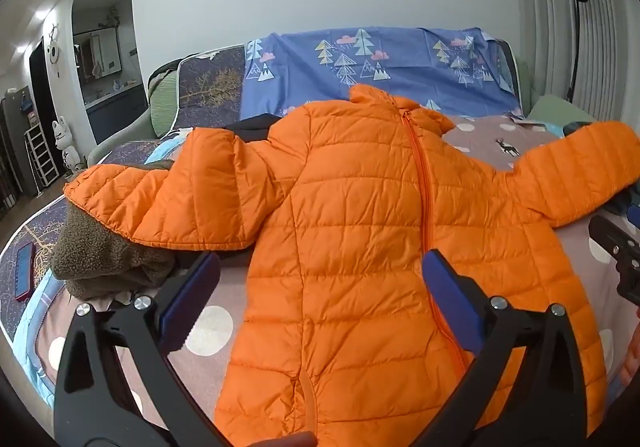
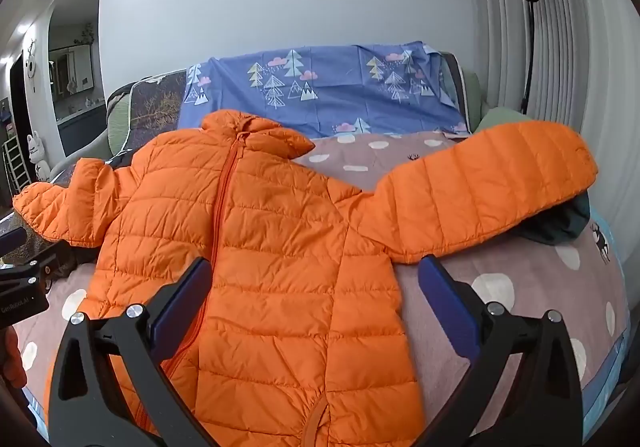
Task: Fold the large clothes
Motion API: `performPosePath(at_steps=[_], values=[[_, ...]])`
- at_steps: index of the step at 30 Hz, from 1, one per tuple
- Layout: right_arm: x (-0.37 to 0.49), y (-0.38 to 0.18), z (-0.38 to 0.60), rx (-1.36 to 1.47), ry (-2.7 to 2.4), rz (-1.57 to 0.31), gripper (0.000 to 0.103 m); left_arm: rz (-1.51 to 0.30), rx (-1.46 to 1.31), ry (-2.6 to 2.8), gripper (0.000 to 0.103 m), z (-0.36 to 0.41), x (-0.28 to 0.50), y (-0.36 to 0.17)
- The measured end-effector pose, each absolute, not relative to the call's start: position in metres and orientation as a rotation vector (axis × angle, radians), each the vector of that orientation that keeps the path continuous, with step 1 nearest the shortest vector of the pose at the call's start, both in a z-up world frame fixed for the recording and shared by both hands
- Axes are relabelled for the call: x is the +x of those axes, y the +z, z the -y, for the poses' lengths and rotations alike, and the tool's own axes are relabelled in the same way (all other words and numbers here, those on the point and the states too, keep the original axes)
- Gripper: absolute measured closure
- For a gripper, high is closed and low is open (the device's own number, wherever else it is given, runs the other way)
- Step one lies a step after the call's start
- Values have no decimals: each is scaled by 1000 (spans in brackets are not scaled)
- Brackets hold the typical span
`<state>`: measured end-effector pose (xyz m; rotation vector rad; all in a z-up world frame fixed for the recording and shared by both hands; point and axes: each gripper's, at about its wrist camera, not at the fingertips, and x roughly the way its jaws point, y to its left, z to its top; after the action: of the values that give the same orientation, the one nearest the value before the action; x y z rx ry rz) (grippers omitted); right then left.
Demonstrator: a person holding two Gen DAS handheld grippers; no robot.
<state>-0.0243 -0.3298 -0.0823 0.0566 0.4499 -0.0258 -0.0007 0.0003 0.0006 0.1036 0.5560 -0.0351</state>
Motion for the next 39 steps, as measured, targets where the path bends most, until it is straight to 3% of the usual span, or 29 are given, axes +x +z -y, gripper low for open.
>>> performPosePath(at_steps=[39], values=[[-28,-77,327,39,-2,-440,1,-497,127,-98,2,5,-11,0]])
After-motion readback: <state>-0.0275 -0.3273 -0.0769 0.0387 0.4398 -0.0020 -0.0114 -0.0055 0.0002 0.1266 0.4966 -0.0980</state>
